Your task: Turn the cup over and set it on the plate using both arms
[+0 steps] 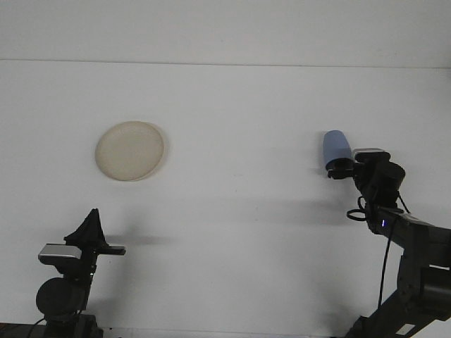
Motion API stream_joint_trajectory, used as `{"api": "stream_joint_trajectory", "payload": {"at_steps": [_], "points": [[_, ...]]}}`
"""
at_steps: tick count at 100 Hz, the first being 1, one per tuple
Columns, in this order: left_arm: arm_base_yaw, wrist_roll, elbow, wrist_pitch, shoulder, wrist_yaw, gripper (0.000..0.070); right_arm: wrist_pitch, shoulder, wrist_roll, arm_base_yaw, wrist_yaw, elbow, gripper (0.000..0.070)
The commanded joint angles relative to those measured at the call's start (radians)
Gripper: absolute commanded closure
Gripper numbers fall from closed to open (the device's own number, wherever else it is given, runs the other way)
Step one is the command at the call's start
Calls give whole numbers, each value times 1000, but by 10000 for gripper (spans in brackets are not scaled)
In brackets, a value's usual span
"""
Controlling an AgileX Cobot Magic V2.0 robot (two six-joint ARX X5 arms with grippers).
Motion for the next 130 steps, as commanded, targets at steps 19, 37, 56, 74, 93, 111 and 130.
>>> {"api": "stream_joint_trajectory", "payload": {"at_steps": [19,37,56,74,93,111,130], "points": [[-2,1,-19,13,-2,5,689,3,23,-44,-1,-58,16,700],[-2,1,-19,13,-2,5,689,-59,-34,-43,2,-58,16,700],[-2,1,-19,13,-1,5,689,-264,-222,-31,42,-45,16,700],[-2,1,-19,13,-1,5,689,-582,-494,46,142,74,18,700],[-2,1,-19,13,-1,5,689,-1013,-738,169,336,240,101,700],[-2,1,-19,13,-2,5,689,-1394,-773,293,572,340,295,700],[-2,1,-19,13,-1,5,689,-1570,-669,422,774,347,470,700]]}}
